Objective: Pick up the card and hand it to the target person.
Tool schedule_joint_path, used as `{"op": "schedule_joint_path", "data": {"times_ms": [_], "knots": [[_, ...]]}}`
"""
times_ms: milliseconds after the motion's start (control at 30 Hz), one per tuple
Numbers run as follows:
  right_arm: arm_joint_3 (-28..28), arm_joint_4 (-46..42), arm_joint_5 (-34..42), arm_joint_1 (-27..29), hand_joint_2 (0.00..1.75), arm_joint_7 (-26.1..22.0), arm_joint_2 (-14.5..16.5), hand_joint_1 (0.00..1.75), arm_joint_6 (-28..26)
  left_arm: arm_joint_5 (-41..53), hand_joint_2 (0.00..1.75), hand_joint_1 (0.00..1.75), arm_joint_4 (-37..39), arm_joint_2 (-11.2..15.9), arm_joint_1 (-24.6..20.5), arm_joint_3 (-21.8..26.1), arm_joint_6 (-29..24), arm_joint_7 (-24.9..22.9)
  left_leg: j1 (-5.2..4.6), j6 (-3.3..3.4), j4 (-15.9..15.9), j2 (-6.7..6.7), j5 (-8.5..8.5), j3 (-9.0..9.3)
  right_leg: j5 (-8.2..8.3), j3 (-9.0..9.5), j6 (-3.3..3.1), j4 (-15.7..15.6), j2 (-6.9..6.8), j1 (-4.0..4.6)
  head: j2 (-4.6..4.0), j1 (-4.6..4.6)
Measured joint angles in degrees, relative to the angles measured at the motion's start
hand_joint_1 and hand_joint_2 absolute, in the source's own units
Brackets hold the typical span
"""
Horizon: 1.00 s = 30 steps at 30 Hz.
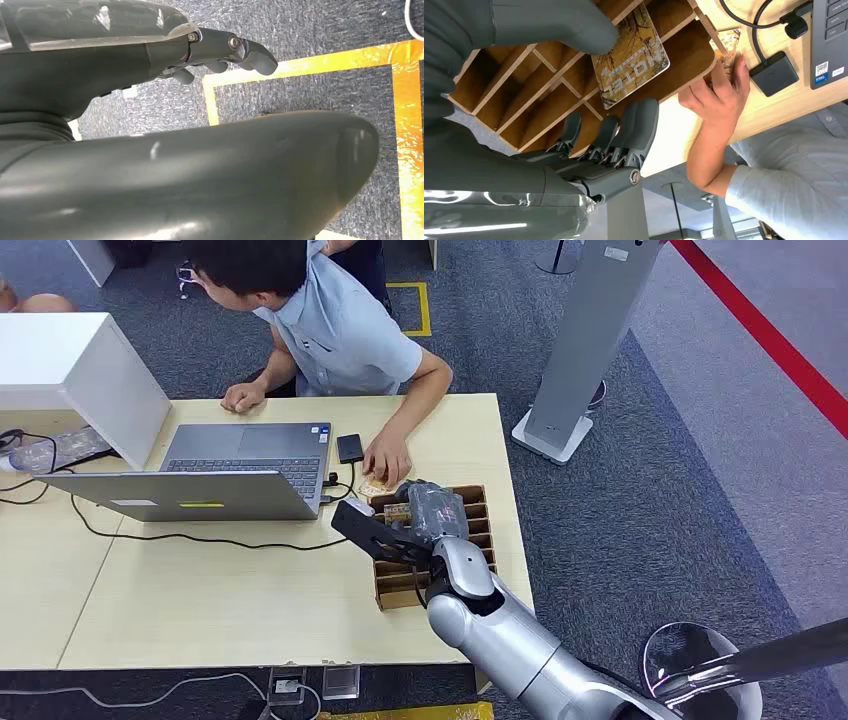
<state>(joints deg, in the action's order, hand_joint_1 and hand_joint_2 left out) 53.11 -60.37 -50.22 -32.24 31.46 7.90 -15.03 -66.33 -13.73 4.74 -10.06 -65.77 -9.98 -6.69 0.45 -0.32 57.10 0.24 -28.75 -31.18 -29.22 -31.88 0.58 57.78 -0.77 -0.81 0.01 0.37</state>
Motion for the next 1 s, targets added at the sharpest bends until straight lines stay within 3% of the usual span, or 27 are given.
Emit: {"op": "schedule_joint_path", "data": {"times_ms": [300,567,800,867,1000], "knots": [[0.0,0.01,0.24,0.02,1.75,0.26,-0.01,0.92,0.52,0.06,0.0,0.0,0.0,0.0,0.0,0.0,0.02,0.0,0.0,0.0,0.0,0.0,0.0,0.0,0.0,0.0,0.0,0.0,0.0,0.0,-0.01,0.01],[0.01,0.05,0.97,0.11,1.75,0.43,-0.03,0.81,1.13,0.29,0.0,0.0,0.0,0.01,-0.02,0.0,0.03,-0.08,0.0,0.0,0.0,0.0,0.0,0.0,0.0,0.0,0.0,0.0,0.0,0.0,-0.01,0.02],[0.07,0.07,1.04,0.14,1.75,0.5,-0.08,0.83,1.13,0.57,0.0,0.0,0.0,0.02,-0.01,0.0,-0.03,-0.37,0.0,0.0,0.0,0.0,0.0,0.0,0.0,0.0,0.0,0.0,0.0,0.0,0.0,0.02],[0.08,0.07,1.04,0.18,1.75,0.63,-0.08,0.91,1.15,0.61,0.0,0.0,0.0,0.02,-0.01,0.0,-0.06,-0.44,0.0,0.0,0.0,0.0,0.0,0.0,0.0,0.0,0.0,0.0,0.0,0.0,-0.01,0.01],[0.09,0.07,1.04,0.26,1.75,0.78,-0.08,1.25,1.2,0.67,0.0,0.0,0.0,0.01,-0.01,0.0,-0.09,-0.5,0.0,0.0,0.0,0.0,0.0,0.0,0.0,0.0,0.0,0.0,0.0,0.0,0.0,0.02]]}}
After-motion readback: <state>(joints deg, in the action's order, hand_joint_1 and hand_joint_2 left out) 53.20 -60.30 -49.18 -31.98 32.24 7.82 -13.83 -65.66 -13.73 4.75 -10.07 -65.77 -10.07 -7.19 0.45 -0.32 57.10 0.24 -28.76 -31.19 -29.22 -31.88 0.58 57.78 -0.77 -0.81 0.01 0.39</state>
